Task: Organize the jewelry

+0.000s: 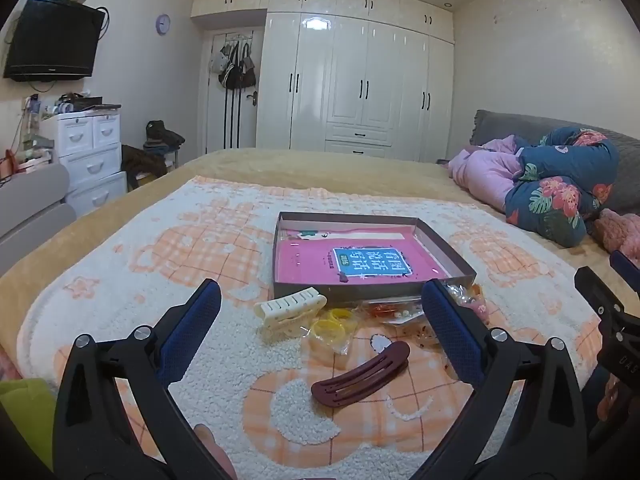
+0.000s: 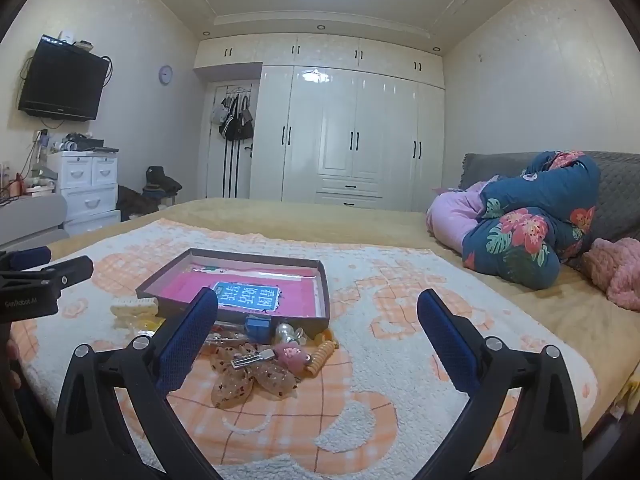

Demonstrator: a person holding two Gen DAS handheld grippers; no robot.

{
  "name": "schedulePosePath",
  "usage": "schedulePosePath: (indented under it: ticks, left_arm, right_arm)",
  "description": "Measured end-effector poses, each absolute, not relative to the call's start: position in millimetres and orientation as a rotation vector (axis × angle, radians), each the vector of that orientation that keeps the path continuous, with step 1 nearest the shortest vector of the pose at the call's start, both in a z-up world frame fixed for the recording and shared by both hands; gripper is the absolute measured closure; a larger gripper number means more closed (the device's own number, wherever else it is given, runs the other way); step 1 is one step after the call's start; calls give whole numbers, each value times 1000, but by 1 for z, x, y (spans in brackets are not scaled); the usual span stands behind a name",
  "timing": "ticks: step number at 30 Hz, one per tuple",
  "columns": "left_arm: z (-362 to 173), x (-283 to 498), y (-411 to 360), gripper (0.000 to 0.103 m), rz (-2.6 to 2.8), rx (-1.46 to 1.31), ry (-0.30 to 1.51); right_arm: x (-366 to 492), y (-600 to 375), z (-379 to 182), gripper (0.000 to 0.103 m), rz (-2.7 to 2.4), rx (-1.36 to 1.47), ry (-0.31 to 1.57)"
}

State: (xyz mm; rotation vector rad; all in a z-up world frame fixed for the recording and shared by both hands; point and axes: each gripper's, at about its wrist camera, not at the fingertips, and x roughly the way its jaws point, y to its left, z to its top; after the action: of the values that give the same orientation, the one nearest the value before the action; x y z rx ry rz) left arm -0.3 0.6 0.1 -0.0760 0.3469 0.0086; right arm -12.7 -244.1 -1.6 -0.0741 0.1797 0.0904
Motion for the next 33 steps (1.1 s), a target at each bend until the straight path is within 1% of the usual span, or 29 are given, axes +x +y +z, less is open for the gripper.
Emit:
schedulePosePath:
  ticks: [29,30,33]
  left_arm:
    - [9,-5,-2,11,17,-74,338]
    - [10,-6,-2,11,17,-74,338]
    - [8,-1,0,11,15,-76,338]
  right_arm:
    - [-13,-239,-6,6,102,-72,182]
    - [-14,-248,2,6,107,-70,182]
    - [-15,-247,2,6,108,-71,179]
